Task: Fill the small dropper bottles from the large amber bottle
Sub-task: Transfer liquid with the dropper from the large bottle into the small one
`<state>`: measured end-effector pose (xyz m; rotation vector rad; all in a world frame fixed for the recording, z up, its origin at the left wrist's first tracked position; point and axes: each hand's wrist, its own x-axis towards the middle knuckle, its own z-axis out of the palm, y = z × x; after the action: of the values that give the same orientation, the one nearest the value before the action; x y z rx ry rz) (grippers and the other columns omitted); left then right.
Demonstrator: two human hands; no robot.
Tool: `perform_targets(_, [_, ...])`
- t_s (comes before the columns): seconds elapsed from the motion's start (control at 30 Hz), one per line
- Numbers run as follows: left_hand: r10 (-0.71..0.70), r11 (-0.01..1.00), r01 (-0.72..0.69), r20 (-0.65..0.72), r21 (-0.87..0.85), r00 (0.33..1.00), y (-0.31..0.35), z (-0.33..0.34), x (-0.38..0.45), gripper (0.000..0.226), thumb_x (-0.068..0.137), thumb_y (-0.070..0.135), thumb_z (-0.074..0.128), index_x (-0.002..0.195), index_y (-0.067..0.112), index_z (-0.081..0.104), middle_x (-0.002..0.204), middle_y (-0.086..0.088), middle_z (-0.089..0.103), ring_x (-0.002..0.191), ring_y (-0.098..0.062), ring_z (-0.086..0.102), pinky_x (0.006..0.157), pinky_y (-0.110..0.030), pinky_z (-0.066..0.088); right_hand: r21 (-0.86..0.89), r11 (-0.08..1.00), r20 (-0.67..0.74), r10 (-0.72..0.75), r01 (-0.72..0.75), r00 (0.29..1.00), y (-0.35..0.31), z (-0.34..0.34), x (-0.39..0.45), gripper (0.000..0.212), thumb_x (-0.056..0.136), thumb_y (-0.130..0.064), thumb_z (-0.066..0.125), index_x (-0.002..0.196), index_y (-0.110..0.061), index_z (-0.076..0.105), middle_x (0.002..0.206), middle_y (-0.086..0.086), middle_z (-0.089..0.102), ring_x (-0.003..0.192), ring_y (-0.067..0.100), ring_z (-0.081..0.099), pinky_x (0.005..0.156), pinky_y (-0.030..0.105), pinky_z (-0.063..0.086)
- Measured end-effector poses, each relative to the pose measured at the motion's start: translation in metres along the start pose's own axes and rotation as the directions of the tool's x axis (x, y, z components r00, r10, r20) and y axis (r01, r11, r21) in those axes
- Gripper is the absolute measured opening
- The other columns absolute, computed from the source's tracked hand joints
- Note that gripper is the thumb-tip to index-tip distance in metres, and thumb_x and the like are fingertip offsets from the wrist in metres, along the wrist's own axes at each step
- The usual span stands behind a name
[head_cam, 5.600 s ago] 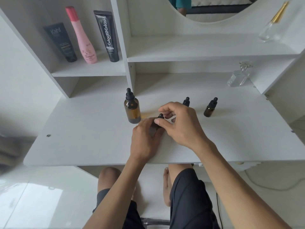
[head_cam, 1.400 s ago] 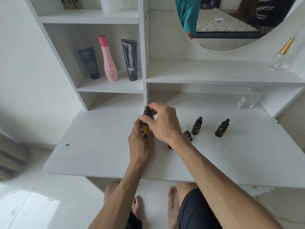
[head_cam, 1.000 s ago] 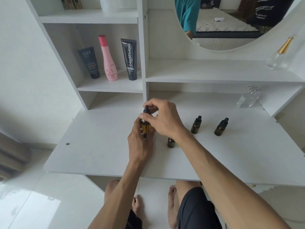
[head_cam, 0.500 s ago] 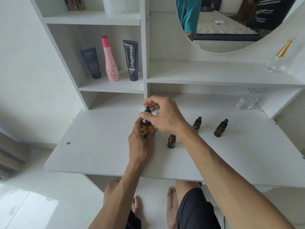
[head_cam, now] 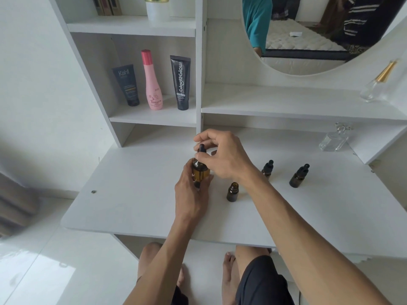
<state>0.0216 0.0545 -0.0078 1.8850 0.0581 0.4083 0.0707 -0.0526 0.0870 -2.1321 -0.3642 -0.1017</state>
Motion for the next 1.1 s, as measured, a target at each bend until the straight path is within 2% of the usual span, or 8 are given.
perform_targets(0.17, [-0.003, 1.000, 0.003, -0.003, 0.004, 1.000, -0.001, 0.001, 0.001, 0.038, 0.093, 0.019, 0.067, 0.126, 0.027, 0.050, 0.094, 0.021, 0.062, 0.083, 0.009, 0.060, 0.068, -0.006, 0.044, -0.037, 0.999, -0.025, -0.003, 0.002, 1.000, -0.001, 0.004, -0.002, 0.030, 0.080, -0.028, 0.082, 0.107, -0.020, 0.072, 0.094, -0.006, 0.072, 0.088, 0.006, 0.065, 0.069, 0.011, 0.050])
perform_targets(0.33, [-0.001, 1.000, 0.001, -0.003, 0.003, 1.000, -0.001, 0.000, 0.001, 0.037, 0.092, 0.018, 0.067, 0.123, 0.029, 0.050, 0.092, 0.022, 0.061, 0.082, 0.011, 0.060, 0.067, -0.005, 0.043, -0.004, 1.000, 0.027, 0.002, -0.001, 1.000, -0.002, -0.001, -0.001, 0.030, 0.083, -0.012, 0.075, 0.111, -0.019, 0.070, 0.101, -0.008, 0.075, 0.092, 0.005, 0.067, 0.067, 0.003, 0.044])
perform_targets(0.47, [0.005, 1.000, -0.005, -0.004, 0.019, 1.000, -0.002, 0.001, 0.000, 0.035, 0.093, 0.018, 0.066, 0.124, 0.023, 0.051, 0.095, 0.021, 0.061, 0.084, 0.012, 0.059, 0.066, -0.004, 0.042, -0.059, 0.998, -0.013, 0.012, -0.012, 1.000, -0.002, 0.001, -0.003, 0.031, 0.077, -0.026, 0.083, 0.105, -0.020, 0.073, 0.096, -0.006, 0.073, 0.088, 0.006, 0.066, 0.065, 0.005, 0.047])
perform_targets(0.63, [-0.012, 1.000, 0.012, -0.002, 0.013, 1.000, -0.002, 0.000, 0.000, 0.042, 0.092, 0.019, 0.067, 0.130, 0.026, 0.049, 0.095, 0.023, 0.060, 0.082, 0.014, 0.058, 0.068, -0.004, 0.043, -0.043, 0.999, 0.019, 0.012, -0.011, 1.000, -0.002, -0.003, -0.004, 0.030, 0.080, -0.022, 0.081, 0.109, -0.020, 0.071, 0.099, -0.005, 0.075, 0.091, 0.004, 0.069, 0.065, 0.001, 0.044])
perform_targets(0.73, [-0.001, 1.000, 0.001, -0.006, 0.020, 1.000, -0.001, 0.001, 0.000, 0.041, 0.092, 0.016, 0.067, 0.129, 0.021, 0.051, 0.094, 0.024, 0.059, 0.081, 0.014, 0.058, 0.066, -0.003, 0.041, -0.048, 0.999, -0.004, 0.017, -0.017, 1.000, -0.001, -0.001, -0.007, 0.026, 0.080, -0.029, 0.081, 0.103, -0.018, 0.073, 0.095, -0.006, 0.074, 0.090, 0.004, 0.069, 0.069, 0.007, 0.047])
perform_targets(0.87, [-0.012, 1.000, 0.012, 0.000, 0.006, 1.000, 0.002, 0.000, -0.001, 0.043, 0.092, 0.016, 0.067, 0.124, 0.035, 0.047, 0.097, 0.028, 0.058, 0.083, 0.016, 0.058, 0.068, -0.004, 0.042, -0.016, 1.000, -0.004, 0.000, 0.000, 1.000, 0.000, -0.001, -0.008, 0.022, 0.085, -0.027, 0.079, 0.102, -0.015, 0.074, 0.092, -0.006, 0.074, 0.087, 0.006, 0.069, 0.068, 0.003, 0.044])
perform_targets(0.97, [-0.010, 1.000, 0.010, -0.004, -0.001, 1.000, -0.001, 0.000, -0.001, 0.044, 0.091, 0.019, 0.069, 0.120, 0.041, 0.044, 0.098, 0.026, 0.061, 0.086, 0.011, 0.060, 0.071, -0.006, 0.044, 0.031, 0.999, -0.039, -0.020, 0.021, 0.999, -0.002, -0.003, -0.004, 0.020, 0.085, -0.027, 0.079, 0.100, -0.016, 0.073, 0.091, -0.004, 0.075, 0.088, 0.012, 0.070, 0.079, 0.021, 0.055])
perform_targets(1.1, [-0.011, 1.000, 0.011, -0.009, -0.001, 1.000, -0.006, 0.002, 0.001, 0.043, 0.090, 0.020, 0.069, 0.126, 0.033, 0.050, 0.103, 0.016, 0.066, 0.090, 0.007, 0.061, 0.078, -0.016, 0.051, 0.187, 0.980, -0.057, -0.057, 0.067, 0.997, -0.008, -0.009, -0.001, 0.014, 0.090, -0.017, 0.073, 0.103, -0.011, 0.072, 0.090, -0.001, 0.074, 0.085, 0.019, 0.074, 0.087, 0.043, 0.059])
